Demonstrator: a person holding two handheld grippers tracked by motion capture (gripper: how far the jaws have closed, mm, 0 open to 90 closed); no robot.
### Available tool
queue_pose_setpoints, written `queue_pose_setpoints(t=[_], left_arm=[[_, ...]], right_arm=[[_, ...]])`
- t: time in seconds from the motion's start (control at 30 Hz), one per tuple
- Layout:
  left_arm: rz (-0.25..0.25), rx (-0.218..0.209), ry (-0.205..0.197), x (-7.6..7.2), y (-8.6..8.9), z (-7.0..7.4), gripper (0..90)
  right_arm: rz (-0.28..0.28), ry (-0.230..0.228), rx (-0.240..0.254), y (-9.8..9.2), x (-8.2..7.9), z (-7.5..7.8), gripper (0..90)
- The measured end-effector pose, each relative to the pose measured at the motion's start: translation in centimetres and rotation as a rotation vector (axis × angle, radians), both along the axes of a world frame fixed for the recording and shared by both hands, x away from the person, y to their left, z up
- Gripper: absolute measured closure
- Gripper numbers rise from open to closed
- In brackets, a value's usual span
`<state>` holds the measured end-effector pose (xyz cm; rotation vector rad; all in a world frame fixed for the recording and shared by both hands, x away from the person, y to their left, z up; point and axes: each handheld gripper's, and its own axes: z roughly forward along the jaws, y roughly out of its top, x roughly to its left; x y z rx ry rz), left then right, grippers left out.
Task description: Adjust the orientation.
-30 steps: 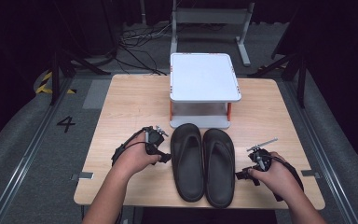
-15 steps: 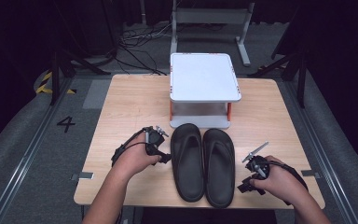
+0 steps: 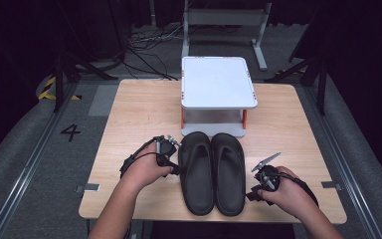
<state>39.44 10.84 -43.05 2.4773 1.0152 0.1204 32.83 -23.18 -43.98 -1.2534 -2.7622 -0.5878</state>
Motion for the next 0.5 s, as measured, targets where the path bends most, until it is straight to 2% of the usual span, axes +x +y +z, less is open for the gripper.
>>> queue_pose_setpoints(t=[0.1, 0.37, 0.43, 0.47, 0.5], left_arm=[[-0.003, 0.004, -0.004, 0.0, -0.1, -0.1, 31.6], [-0.026, 0.036, -0.018, 0.0, -0.6, 0.1, 35.0], [-0.024, 0.046, -0.019, 0.0, -0.7, 0.2, 35.2], [-0.024, 0.046, -0.019, 0.0, -0.7, 0.2, 35.2], [-0.024, 0.039, -0.019, 0.0, -0.7, 0.1, 35.1]], right_arm=[[-0.013, -0.005, 0.012, -0.1, 0.0, 0.3, 59.1], [-0.055, -0.093, 0.056, -0.8, -0.1, 2.1, 55.4], [-0.060, -0.138, 0.082, -0.7, 0.0, 2.5, 53.1], [-0.060, -0.138, 0.082, -0.7, 0.0, 2.5, 53.1], [-0.069, -0.195, 0.124, -0.5, 0.0, 3.0, 49.8]])
